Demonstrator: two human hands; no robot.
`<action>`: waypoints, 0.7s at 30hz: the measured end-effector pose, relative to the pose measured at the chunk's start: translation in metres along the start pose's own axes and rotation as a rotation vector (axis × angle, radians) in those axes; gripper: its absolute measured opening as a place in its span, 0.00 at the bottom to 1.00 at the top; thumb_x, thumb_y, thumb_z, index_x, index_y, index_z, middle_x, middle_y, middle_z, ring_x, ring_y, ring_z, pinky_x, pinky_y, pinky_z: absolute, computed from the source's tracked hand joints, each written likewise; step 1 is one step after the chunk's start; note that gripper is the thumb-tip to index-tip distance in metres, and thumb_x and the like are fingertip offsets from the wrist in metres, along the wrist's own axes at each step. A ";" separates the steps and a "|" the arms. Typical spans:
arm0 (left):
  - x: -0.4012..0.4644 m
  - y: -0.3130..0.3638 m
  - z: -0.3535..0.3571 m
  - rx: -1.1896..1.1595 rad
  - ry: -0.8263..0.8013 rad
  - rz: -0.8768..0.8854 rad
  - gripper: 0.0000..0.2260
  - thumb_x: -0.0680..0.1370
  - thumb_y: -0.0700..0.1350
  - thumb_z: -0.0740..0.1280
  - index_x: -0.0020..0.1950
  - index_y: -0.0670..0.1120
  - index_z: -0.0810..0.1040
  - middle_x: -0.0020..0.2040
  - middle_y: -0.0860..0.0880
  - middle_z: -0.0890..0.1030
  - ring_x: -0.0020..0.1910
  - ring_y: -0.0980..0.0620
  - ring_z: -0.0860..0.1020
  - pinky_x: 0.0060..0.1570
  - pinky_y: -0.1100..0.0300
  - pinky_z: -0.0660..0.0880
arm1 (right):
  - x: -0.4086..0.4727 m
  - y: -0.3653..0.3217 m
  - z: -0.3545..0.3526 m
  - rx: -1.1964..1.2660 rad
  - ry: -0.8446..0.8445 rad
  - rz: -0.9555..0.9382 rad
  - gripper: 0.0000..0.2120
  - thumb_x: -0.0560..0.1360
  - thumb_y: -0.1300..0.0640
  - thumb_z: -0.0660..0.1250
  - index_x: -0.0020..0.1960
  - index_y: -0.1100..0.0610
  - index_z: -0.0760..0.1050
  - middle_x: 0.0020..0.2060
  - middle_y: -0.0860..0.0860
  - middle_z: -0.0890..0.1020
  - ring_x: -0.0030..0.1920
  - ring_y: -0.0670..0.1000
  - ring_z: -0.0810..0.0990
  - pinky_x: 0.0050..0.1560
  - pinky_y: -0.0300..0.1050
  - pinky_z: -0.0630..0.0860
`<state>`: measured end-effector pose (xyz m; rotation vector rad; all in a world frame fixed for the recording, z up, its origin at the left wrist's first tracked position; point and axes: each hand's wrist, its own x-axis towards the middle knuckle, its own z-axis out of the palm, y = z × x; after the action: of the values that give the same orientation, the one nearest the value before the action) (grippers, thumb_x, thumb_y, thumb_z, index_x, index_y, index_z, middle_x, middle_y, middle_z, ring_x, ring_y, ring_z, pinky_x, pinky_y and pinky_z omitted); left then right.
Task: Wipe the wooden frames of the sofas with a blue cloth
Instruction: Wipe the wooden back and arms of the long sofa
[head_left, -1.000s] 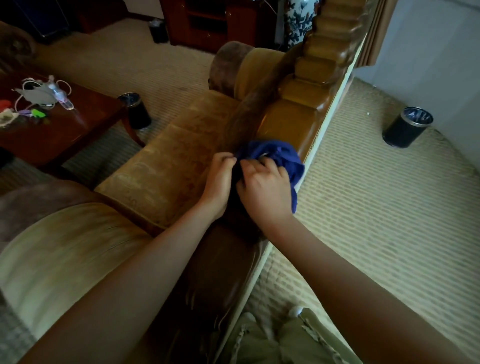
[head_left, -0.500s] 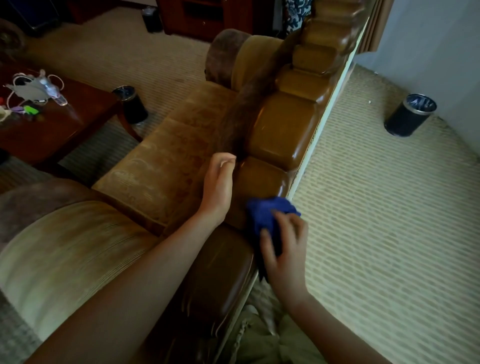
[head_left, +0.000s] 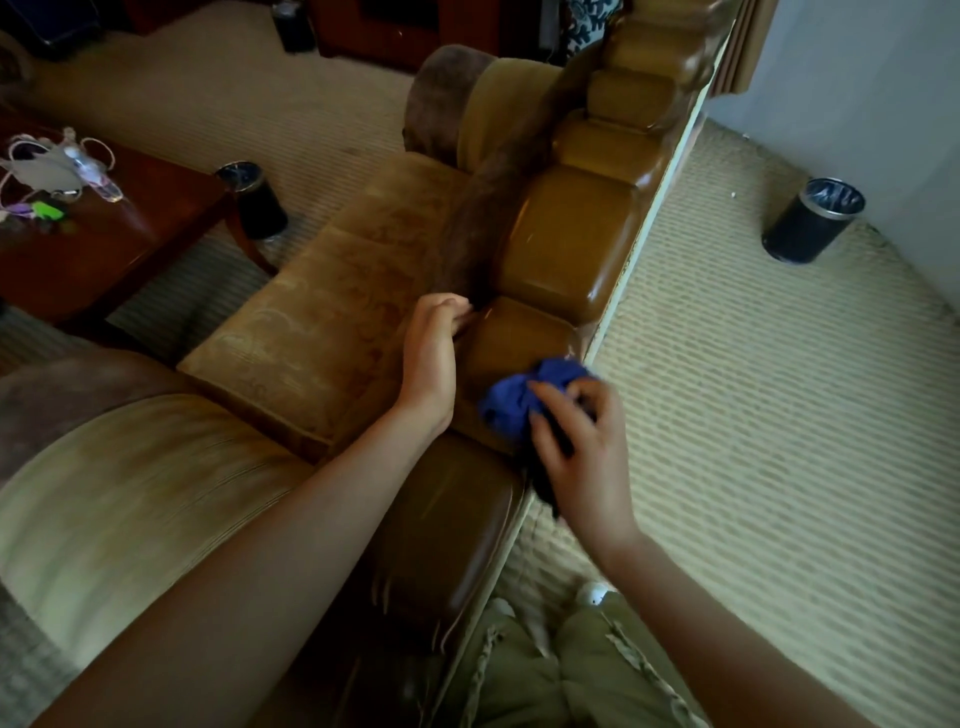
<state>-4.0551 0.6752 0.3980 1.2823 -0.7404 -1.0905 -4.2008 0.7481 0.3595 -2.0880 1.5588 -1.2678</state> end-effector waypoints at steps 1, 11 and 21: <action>0.000 0.000 0.000 0.008 -0.008 -0.006 0.07 0.78 0.41 0.58 0.45 0.49 0.75 0.50 0.47 0.78 0.53 0.52 0.77 0.49 0.63 0.71 | -0.017 -0.006 0.002 -0.008 -0.024 -0.006 0.14 0.76 0.53 0.62 0.58 0.57 0.79 0.51 0.53 0.70 0.52 0.51 0.71 0.54 0.43 0.70; -0.003 0.005 0.000 0.024 0.007 -0.056 0.08 0.79 0.40 0.56 0.47 0.47 0.74 0.53 0.45 0.78 0.56 0.49 0.77 0.55 0.58 0.74 | 0.056 -0.022 -0.009 -0.282 -0.182 -0.174 0.17 0.74 0.48 0.56 0.52 0.50 0.82 0.43 0.54 0.75 0.44 0.57 0.75 0.23 0.45 0.70; 0.007 0.006 -0.006 -0.183 0.030 -0.246 0.13 0.81 0.44 0.54 0.46 0.42 0.76 0.50 0.44 0.80 0.50 0.50 0.79 0.44 0.61 0.74 | 0.027 -0.037 -0.003 -0.322 -0.278 -0.334 0.14 0.73 0.54 0.59 0.49 0.51 0.83 0.43 0.51 0.77 0.42 0.54 0.74 0.37 0.45 0.71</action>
<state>-4.0461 0.6700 0.4016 1.2517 -0.4555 -1.3026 -4.1771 0.7408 0.3982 -2.6816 1.4059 -0.8002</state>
